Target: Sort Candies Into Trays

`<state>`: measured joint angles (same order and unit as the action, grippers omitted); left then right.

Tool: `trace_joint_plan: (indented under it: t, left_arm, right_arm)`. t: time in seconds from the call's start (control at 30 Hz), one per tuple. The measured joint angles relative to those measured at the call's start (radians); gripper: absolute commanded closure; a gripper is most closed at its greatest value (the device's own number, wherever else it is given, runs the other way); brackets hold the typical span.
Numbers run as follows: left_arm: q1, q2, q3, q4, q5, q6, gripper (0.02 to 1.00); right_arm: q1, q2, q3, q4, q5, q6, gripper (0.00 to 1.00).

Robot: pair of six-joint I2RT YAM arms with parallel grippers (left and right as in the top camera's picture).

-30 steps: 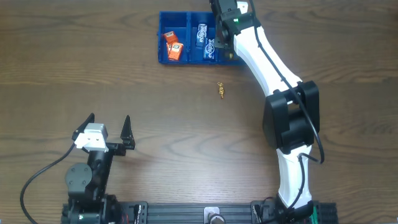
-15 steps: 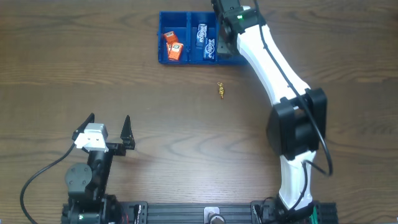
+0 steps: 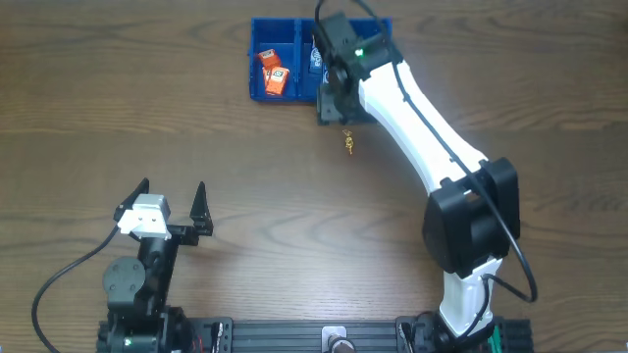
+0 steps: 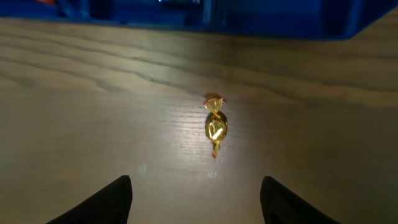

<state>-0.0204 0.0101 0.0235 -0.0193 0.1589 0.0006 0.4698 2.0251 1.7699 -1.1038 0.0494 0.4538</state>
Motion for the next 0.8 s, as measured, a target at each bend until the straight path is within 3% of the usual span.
trace_joint_plan:
  t: [0.27,0.8]
  left_arm:
    - [0.0,0.0,0.0,0.0,0.0,0.0,0.023]
    - [0.0,0.0,0.0,0.0,0.0,0.0,0.023]
  right_arm:
    - [0.0,0.031,-0.089,0.133,-0.01,0.0,0.321]
    - [-0.009,0.123,-0.136,0.129,-0.009,0.0,0.321]
